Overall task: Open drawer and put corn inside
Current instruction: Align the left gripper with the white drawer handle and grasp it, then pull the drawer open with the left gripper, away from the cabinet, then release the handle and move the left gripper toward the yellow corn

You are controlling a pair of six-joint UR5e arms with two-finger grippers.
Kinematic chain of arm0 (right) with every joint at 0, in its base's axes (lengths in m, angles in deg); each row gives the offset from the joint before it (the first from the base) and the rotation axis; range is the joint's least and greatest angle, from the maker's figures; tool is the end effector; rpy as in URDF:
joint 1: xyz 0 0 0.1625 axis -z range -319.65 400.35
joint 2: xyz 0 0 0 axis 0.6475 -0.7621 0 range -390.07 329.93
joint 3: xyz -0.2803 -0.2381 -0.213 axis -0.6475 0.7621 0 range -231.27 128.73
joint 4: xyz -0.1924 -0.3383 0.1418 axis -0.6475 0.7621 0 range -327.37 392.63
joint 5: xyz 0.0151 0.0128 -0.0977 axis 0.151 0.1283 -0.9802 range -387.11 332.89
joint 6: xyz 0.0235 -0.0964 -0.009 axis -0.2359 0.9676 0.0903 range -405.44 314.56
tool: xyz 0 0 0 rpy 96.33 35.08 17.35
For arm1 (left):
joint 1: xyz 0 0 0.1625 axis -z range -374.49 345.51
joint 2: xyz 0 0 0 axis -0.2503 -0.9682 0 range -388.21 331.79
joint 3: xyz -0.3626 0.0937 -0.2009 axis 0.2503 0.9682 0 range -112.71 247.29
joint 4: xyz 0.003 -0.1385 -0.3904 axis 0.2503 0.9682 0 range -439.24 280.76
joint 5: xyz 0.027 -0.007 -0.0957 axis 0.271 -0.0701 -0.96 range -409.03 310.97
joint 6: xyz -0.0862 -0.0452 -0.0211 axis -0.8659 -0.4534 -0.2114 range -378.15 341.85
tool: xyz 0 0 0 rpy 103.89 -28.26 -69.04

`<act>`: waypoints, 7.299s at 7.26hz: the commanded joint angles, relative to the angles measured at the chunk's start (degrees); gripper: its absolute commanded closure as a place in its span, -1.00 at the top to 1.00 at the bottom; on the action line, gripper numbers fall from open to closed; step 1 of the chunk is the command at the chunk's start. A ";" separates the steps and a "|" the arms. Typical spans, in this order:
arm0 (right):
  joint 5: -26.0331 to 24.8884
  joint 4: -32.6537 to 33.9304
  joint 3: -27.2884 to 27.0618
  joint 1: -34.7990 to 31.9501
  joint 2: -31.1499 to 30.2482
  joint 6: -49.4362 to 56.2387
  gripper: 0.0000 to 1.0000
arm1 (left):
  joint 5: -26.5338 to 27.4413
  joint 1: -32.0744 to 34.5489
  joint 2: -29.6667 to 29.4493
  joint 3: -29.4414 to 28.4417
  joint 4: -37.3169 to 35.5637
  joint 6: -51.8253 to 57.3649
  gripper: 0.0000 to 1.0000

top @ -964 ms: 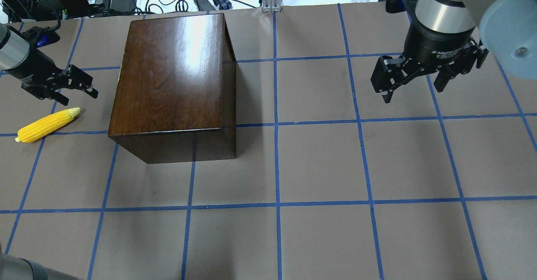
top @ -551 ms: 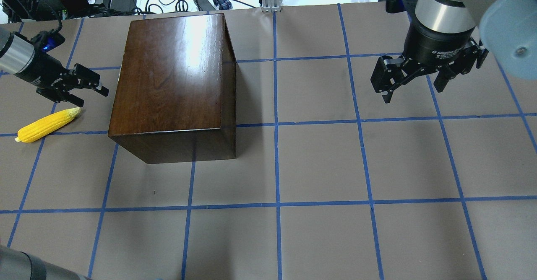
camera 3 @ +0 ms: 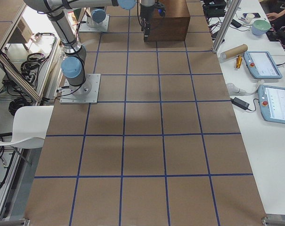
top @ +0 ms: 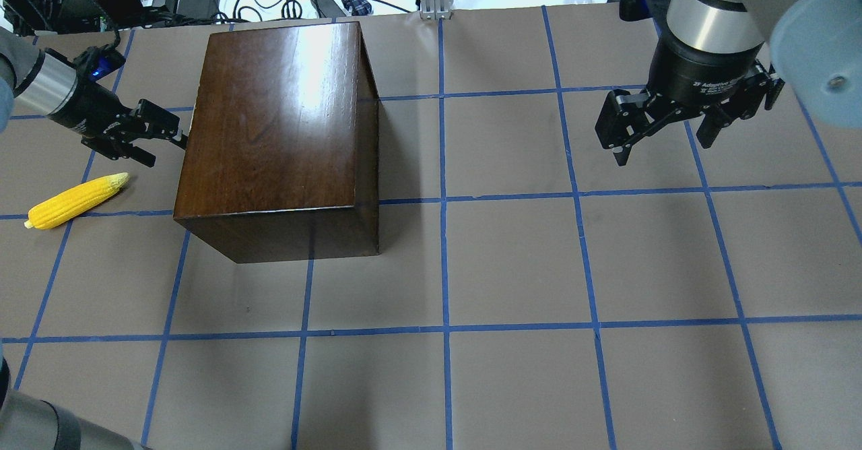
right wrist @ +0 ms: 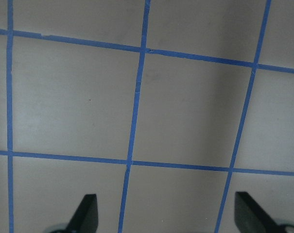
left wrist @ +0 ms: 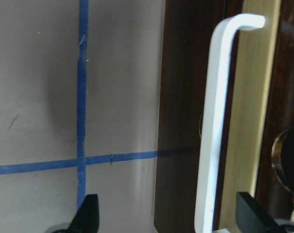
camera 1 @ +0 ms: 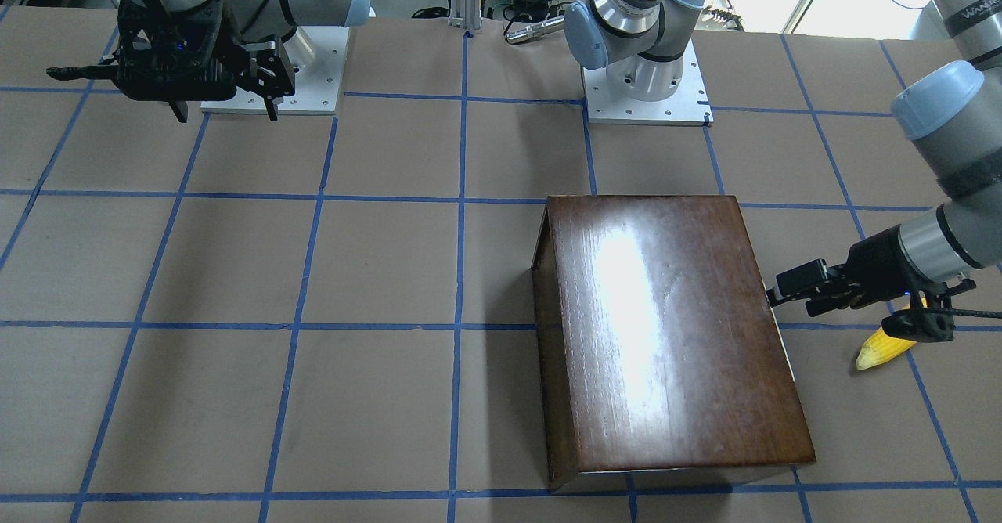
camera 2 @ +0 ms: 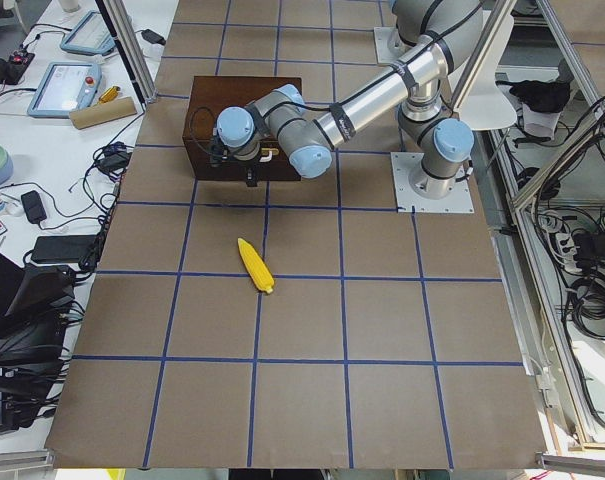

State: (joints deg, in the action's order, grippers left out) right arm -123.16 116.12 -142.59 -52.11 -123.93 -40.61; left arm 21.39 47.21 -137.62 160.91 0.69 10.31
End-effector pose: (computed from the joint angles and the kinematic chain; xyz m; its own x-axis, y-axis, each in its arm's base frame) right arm 0.1422 -0.4502 0.4981 -0.9861 -0.1338 0.0988 -0.1264 0.9889 0.0779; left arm 0.1272 -0.5883 0.2961 -0.9182 -0.0419 0.3940 -0.0278 0.9988 0.0415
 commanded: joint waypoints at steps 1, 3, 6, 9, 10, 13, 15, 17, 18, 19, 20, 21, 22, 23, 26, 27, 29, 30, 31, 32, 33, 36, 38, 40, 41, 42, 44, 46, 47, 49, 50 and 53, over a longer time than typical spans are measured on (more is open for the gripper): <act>-0.01 0.00 0.00 0.00 -0.01 0.00 1.00 | -0.02 0.44 -1.67 -0.28 -0.65 0.19 1.00; -0.02 0.00 0.00 0.00 -0.01 0.00 1.00 | -0.02 0.44 -2.55 -0.37 -0.92 0.10 1.00; 0.07 0.00 0.00 0.00 -0.01 0.00 1.00 | 0.07 0.35 -3.70 -0.46 -0.92 0.19 1.00; -0.01 0.00 0.00 0.00 0.07 0.00 1.00 | 0.16 0.09 -3.97 -0.81 -0.74 0.01 1.00; -0.02 0.00 0.00 0.00 0.07 0.00 1.00 | 0.33 -0.18 -4.14 -0.81 -0.74 0.01 1.00; 0.07 0.00 0.00 0.00 -0.01 0.00 1.00 | 0.51 -0.79 -4.23 -0.81 -1.62 0.10 1.00; -0.01 0.00 0.00 0.00 -0.01 0.00 1.00 | 0.51 -0.88 -3.97 -0.90 -1.80 0.10 1.00; -0.02 0.00 0.00 0.00 -0.01 0.00 1.00 | 0.51 -2.01 -4.05 -0.81 -1.88 0.19 1.00; -0.02 0.00 0.00 0.00 0.07 0.00 1.00 | 0.51 -2.98 -4.14 -0.81 -1.88 0.80 1.00; -0.02 0.00 0.00 0.00 -0.01 0.00 1.00 | 0.59 -3.17 -4.14 -0.90 -1.97 0.98 1.00; -0.02 0.00 0.00 0.00 0.07 0.00 1.00 | 1.03 -3.78 -4.14 -0.90 -2.15 1.50 1.00; -0.02 0.00 0.00 0.00 -0.01 0.00 1.00 | 1.47 -5.00 -4.14 -0.90 -2.50 2.38 1.00; -0.02 0.00 0.00 0.00 0.07 0.00 1.00 | 1.56 -5.53 -4.14 -0.90 -2.50 2.65 1.00; -0.02 0.00 0.00 0.00 0.07 0.00 1.00 | 1.65 -5.63 -4.23 -0.98 -2.59 2.65 1.00; -0.02 0.00 0.00 0.00 0.07 0.00 1.00 | 3.32 -5.63 -4.23 -1.34 -3.38 3.18 1.00; -0.02 0.00 0.00 0.00 0.07 0.00 1.00 | 3.32 -5.71 -4.14 -1.42 -3.38 3.79 1.00; -0.02 0.00 0.00 0.00 -0.01 0.00 1.00 | 4.02 -7.73 -4.32 -1.78 -3.38 5.10 1.00; -0.02 0.00 0.00 0.00 0.07 0.00 1.00 | 4.11 -7.82 -4.32 -1.78 -3.38 5.11 1.00; -0.02 0.00 0.00 0.00 0.07 0.00 1.00 | 4.11 -8.17 -4.32 -1.95 -3.38 5.89 1.00; -0.02 0.00 0.00 0.00 -0.01 0.00 1.00 | 4.11 -8.35 -4.32 -2.04 -3.38 6.51 1.00; -0.02 0.00 0.00 0.00 -0.01 0.00 1.00 | 4.20 -8.35 -4.32 -2.13 -3.38 6.69 1.00; -0.02 0.00 0.00 0.00 -0.01 0.00 1.00 | 7.45 -8.35 -4.93 -3.45 -3.29 7.22 1.00; -0.02 0.00 0.00 0.00 0.07 0.00 1.00 | 7.36 -8.35 -4.93 -3.45 -3.20 7.13 1.00; -0.02 0.00 0.00 0.00 -0.01 0.00 1.00 | 7.45 -8.88 -4.76 -3.53 -3.29 7.13 1.00; 0.07 0.00 0.00 0.00 -0.01 0.00 1.00 | 7.45 -9.05 -4.84 -3.53 -3.29 7.13 1.00; -0.01 0.00 0.00 0.00 -0.01 0.00 1.00 | 7.45 -9.06 -4.85 -3.53 -3.29 7.13 1.00; -0.02 0.00 0.00 0.00 -0.01 0.00 1.00 | 7.36 -9.06 -4.41 -3.53 -3.29 7.05 1.00; -0.01 0.00 0.00 0.00 -0.01 0.00 1.00 | 7.27 -8.79 -2.57 -4.49 -2.42 6.96 1.00; -0.02 0.00 0.00 0.00 -0.01 0.00 1.00 | 7.36 -8.62 -1.78 -5.46 -2.15 6.96 1.00; -0.02 0.00 0.00 0.00 -0.01 0.00 1.00 | 11.89 -9.14 -0.19 -5.64 -2.32 7.31 1.00; -0.02 0.00 0.00 0.00 -0.01 0.00 1.00 | 15.85 -9.14 -0.62 -5.64 -3.37 9.22 1.00; -0.02 0.00 0.00 0.00 -0.01 0.00 1.00 | 20.88 -11.24 -4.30 -5.55 -11.81 16.00 1.00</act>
State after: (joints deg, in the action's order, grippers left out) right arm -123.18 116.12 -142.59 -52.11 -123.91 -40.61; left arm 39.77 37.22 -140.27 155.37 -8.91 24.36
